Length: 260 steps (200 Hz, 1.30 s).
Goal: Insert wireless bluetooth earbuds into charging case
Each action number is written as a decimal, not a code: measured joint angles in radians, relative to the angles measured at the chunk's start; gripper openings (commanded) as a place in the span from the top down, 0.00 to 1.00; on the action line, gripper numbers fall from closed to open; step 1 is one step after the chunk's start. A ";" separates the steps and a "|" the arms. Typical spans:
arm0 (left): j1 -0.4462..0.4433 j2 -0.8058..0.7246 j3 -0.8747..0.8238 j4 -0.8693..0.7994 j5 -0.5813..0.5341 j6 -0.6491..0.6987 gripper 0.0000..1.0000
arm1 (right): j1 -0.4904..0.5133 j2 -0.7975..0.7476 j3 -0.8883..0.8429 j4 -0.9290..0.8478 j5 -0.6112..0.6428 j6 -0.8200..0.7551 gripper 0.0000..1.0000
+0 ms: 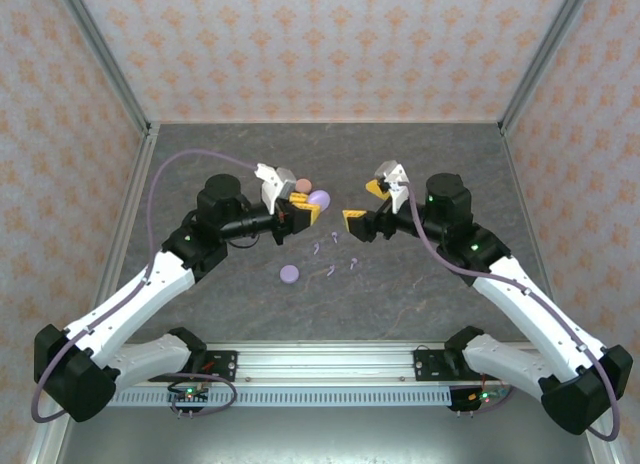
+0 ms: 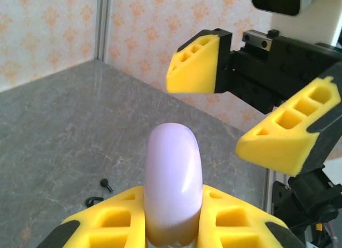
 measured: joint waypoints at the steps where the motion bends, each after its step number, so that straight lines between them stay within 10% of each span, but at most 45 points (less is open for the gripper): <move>1: -0.002 -0.001 0.000 0.000 -0.003 0.005 1.00 | 0.000 0.000 0.000 0.002 -0.003 0.005 0.14; 260: -0.082 -0.008 0.000 -0.034 -0.119 0.277 1.00 | 0.035 0.146 0.083 0.126 -0.021 0.108 0.16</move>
